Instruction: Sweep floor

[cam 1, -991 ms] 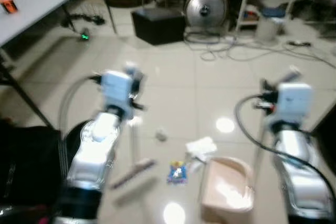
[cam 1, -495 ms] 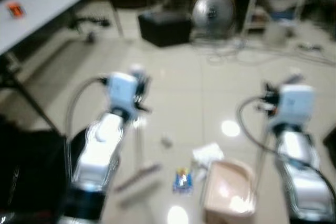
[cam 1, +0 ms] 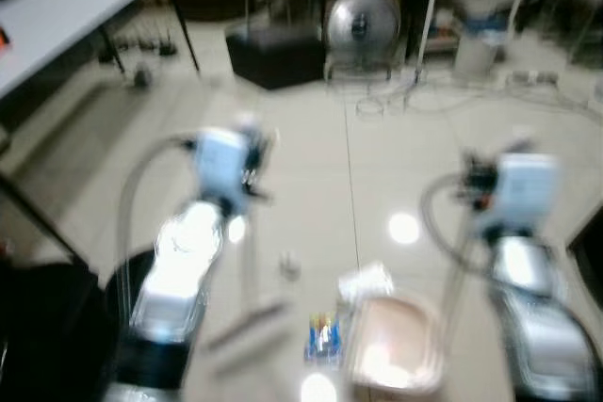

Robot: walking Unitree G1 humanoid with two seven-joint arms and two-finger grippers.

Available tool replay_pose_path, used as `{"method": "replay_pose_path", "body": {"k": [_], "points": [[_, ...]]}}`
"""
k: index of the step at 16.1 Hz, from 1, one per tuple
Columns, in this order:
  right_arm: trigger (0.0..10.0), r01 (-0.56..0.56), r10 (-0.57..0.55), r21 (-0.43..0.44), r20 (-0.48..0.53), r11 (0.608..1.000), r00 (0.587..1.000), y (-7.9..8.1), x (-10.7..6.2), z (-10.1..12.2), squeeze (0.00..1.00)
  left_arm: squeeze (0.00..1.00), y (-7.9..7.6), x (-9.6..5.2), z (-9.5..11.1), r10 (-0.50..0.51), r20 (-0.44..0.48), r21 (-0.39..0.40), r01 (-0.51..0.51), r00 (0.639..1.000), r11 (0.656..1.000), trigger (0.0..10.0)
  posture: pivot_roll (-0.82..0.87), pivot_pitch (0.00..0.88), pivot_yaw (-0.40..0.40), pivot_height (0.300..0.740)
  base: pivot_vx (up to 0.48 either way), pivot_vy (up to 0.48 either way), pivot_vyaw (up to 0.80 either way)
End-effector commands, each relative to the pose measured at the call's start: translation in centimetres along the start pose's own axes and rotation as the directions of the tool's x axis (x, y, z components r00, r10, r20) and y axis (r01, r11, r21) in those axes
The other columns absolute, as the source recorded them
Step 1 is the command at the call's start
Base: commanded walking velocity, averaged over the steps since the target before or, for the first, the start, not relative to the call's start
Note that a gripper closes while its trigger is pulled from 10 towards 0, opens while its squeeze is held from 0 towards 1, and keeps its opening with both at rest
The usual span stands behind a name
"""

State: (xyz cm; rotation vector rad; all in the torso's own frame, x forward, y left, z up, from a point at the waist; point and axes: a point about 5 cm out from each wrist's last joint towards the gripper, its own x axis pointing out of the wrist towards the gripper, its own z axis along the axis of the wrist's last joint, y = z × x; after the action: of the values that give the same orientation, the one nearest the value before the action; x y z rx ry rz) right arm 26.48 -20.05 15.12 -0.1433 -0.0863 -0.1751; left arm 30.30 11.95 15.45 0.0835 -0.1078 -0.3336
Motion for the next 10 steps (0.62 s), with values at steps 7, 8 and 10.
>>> {"method": "replay_pose_path", "body": {"k": [7, 8, 10], "points": [[10.0, -0.051, 0.05, 0.019, 0.052, 0.999, 0.997, 1.8, 0.0, 0.1, 0.0, 0.0, 2.0, 0.0, 0.6, 0.043, 0.029, 0.043, -0.044, 0.999, 0.998, 10.0, -0.08, 0.055, 0.078, 0.74, 0.095, 0.0, 0.0], [10.0, -0.059, 0.057, 0.021, 0.055, 0.998, 0.997, 1.9, 0.0, 0.1, 0.0, 0.0, 2.1, 0.1, 0.6, 0.049, 0.032, 0.039, -0.05, 0.998, 0.998, 10.0, -0.08, 0.055, 0.078, 0.74, 0.0, 0.0, 0.0], [10.0, -0.094, 0.09, 0.049, 0.077, 0.994, 0.993, 2.2, 0.8, -0.2, 0.0, 0.0, 2.5, 0.8, -0.2, 0.113, 0.031, 0.002, -0.113, 0.993, 0.994, 10.0, -0.09, 0.111, 0.067, 0.74, 0.0, 0.0, 0.0]]}}
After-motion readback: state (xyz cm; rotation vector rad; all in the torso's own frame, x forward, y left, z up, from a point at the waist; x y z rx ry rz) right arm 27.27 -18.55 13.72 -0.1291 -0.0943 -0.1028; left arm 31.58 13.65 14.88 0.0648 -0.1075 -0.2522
